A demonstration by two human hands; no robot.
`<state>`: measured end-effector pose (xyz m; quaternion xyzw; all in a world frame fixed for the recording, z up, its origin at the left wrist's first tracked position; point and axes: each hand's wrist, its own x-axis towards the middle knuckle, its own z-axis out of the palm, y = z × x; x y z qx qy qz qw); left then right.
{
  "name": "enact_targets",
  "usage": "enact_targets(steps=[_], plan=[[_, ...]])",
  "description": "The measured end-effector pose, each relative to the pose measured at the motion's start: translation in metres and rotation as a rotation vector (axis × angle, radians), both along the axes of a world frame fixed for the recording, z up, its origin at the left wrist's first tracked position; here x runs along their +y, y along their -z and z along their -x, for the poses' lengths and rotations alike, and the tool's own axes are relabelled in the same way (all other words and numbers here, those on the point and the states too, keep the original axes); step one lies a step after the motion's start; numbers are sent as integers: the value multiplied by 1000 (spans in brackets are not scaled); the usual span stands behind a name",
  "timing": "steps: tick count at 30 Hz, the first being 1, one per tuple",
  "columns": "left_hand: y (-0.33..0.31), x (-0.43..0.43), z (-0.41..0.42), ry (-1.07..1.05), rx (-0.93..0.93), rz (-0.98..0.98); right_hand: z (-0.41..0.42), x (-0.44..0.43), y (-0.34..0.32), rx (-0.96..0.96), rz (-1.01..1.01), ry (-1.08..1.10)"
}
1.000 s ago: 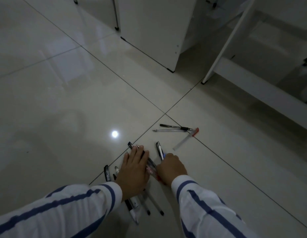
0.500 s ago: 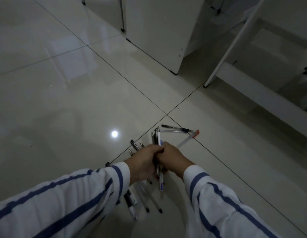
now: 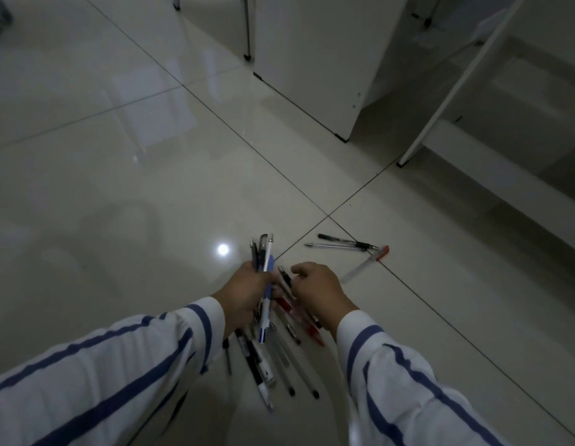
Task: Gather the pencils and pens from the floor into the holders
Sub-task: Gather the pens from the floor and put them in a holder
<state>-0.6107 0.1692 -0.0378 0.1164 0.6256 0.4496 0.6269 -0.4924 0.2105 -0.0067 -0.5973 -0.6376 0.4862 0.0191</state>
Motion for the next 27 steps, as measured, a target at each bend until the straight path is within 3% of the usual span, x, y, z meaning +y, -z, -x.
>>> enact_targets(steps=[2, 6, 13, 21, 24, 27], plan=[[7, 1, 11, -52, 99, 33, -1, -7, 10, -272, -136, -190], [15, -3, 23, -89, 121, 73, 5, -30, 29, -460, -200, -324], [16, -9, 18, -58, 105, 113, 21, -30, 35, -430, -85, -100], [13, -8, 14, -67, 109, 116, 21, -30, 41, -498, -96, -128], [11, -8, 12, -65, 115, 125, 10, -23, 36, -447, -120, -191], [6, -6, 3, -47, 88, 132, -8, -9, 29, -255, -9, -72]])
